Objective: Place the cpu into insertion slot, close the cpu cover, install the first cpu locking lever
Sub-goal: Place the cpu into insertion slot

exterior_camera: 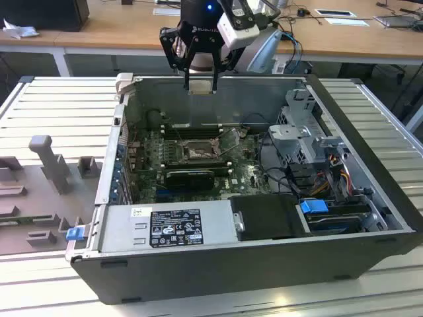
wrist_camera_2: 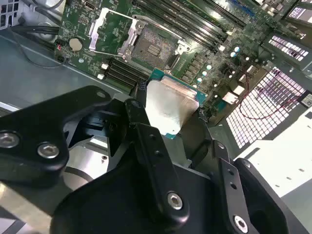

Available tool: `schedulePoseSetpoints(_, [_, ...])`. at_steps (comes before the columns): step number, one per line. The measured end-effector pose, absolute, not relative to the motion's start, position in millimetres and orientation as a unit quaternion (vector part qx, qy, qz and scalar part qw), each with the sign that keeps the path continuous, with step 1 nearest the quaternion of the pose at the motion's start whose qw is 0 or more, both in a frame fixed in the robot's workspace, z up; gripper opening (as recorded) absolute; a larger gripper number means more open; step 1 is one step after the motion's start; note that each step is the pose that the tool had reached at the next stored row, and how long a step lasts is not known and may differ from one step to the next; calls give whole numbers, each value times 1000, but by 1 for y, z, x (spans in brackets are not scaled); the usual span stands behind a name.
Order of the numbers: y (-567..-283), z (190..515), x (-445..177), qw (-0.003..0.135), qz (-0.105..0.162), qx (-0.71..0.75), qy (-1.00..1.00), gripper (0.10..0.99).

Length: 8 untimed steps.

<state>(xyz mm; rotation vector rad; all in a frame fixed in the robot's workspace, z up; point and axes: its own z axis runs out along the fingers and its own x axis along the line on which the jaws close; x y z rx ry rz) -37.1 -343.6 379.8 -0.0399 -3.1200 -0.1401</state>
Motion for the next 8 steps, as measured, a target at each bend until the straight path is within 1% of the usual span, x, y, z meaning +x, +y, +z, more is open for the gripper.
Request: schedulePoseSetpoints(8, [-344, 380, -37, 9, -45, -24, -999, 525])
